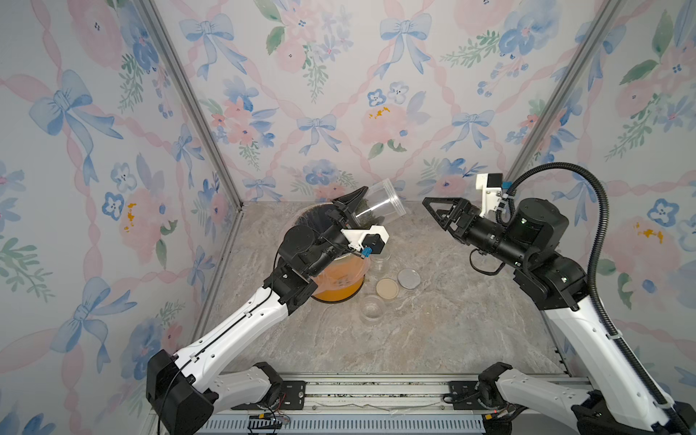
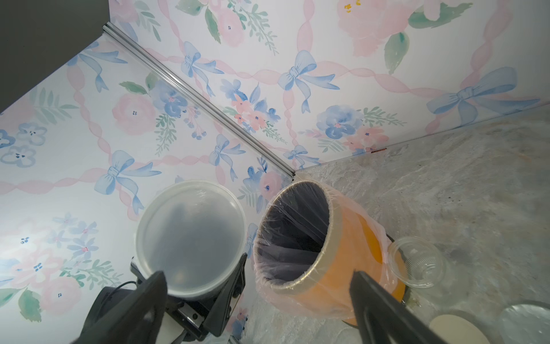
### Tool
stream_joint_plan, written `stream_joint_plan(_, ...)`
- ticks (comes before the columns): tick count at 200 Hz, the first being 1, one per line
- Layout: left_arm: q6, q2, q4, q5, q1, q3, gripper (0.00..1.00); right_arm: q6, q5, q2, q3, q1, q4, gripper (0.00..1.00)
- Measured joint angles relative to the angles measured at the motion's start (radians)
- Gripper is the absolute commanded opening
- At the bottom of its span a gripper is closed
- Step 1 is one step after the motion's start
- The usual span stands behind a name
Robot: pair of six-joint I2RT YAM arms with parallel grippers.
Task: Empty moldy tea leaves from jars
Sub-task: Unscrew the lid from the jar.
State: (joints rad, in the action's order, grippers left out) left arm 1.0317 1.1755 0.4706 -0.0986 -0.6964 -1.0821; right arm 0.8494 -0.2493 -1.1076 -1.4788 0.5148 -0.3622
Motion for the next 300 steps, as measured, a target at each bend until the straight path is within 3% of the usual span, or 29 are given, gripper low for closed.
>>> stream_joint_plan(46, 0.095, 0.021, 0.027, 0.058, 0.0, -0.005, 0.53, 0.031, 0.011, -0.13, -0.089, 0.049, 0.053, 0.97)
stream_joint_plan(102, 0.12, 0.032, 0.031, 0.065, 0.0, -0.029, 0.53, 0.05, 0.001, -0.203, -0.163, 0.078, 0.098, 0.97)
stream_joint_plan(300, 0.119, 0.06, 0.037, 0.077, 0.001, -0.042, 0.51, 0.072, -0.014, -0.28, -0.214, 0.114, 0.179, 0.97)
